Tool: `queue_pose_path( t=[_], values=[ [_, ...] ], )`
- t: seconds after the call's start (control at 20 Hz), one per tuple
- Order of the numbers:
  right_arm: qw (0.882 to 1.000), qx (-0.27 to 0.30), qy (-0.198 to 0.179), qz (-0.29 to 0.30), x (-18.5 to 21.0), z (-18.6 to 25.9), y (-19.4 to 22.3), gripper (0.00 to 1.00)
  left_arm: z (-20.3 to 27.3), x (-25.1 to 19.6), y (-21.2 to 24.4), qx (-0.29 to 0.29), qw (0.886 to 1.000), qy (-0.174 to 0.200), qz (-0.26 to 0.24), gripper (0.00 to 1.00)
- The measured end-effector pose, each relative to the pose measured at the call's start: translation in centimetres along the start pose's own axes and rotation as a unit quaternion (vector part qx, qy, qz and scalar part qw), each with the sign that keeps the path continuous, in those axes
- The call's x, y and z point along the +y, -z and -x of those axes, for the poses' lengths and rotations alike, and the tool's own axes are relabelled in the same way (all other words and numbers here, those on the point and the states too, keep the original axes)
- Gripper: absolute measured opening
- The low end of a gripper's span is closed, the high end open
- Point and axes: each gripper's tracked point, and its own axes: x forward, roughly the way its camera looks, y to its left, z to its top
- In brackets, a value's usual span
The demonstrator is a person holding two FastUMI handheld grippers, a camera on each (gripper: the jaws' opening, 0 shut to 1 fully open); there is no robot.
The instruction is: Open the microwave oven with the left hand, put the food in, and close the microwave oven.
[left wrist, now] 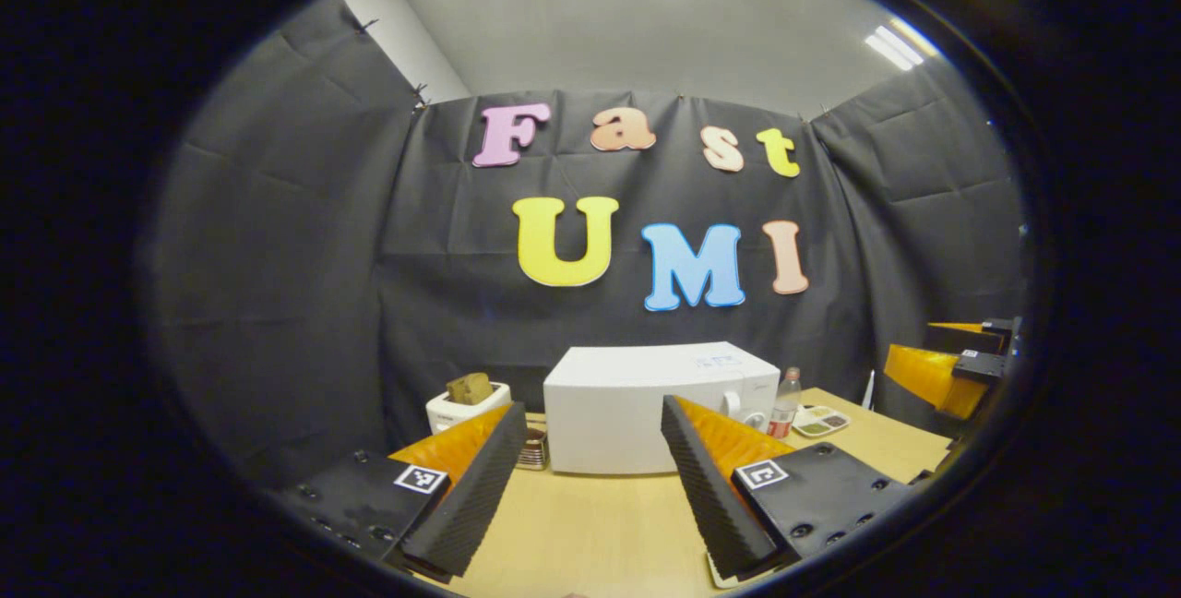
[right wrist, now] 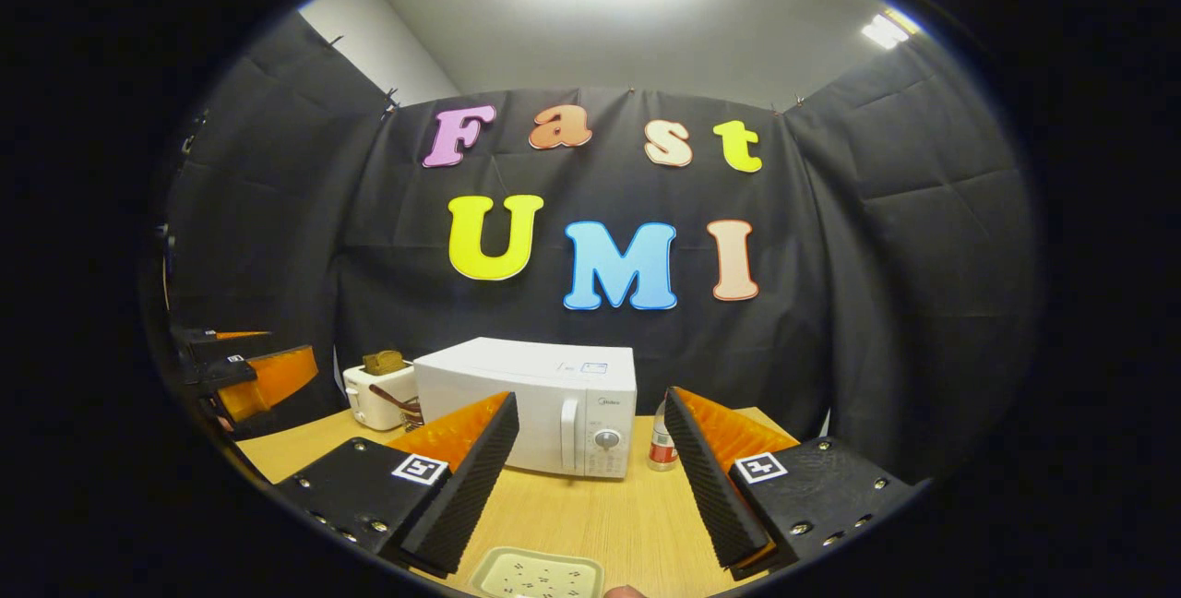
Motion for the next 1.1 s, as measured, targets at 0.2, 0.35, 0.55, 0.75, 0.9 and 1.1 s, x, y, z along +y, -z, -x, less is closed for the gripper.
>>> queue_pose_path(
  t=[0.2, 0.35, 0.55, 0.75, 0.9, 1.1],
  values=[
    [1.0, -0.012, 0.002, 0.021, 0.6, 0.1, -0.9, 0.97, 0.7, 1.0, 0.4, -0.002, 1.0, 0.001, 0.016, 0.96],
    [1.0, -0.021, 0.006, 0.002, 1.0, -0.2, -1.6, 0.98, 0.6, 1.8, 0.3, 0.0, 1.0, -0.001, 0.019, 0.97],
    [1.0, -0.029, 0.006, -0.004, 1.4, -0.9, -1.9, 0.97, 0.8, 2.8, -0.3, -0.003, 1.0, -0.01, 0.011, 0.96],
    [0.999, -0.034, 0.016, -0.013, 0.7, -1.3, -2.5, 0.97, 0.6, 3.0, -1.7, -0.015, 1.0, -0.012, -0.008, 0.97],
    [0.999, -0.041, 0.022, -0.015, 0.4, -1.2, -2.9, 0.97, 0.9, 2.7, -2.8, -0.027, 1.0, -0.007, -0.008, 0.97],
    [0.999, -0.045, 0.019, -0.009, 0.8, -1.1, -3.4, 0.97, 1.6, 3.2, -3.3, -0.035, 0.999, -0.01, -0.012, 0.96]
  ],
)
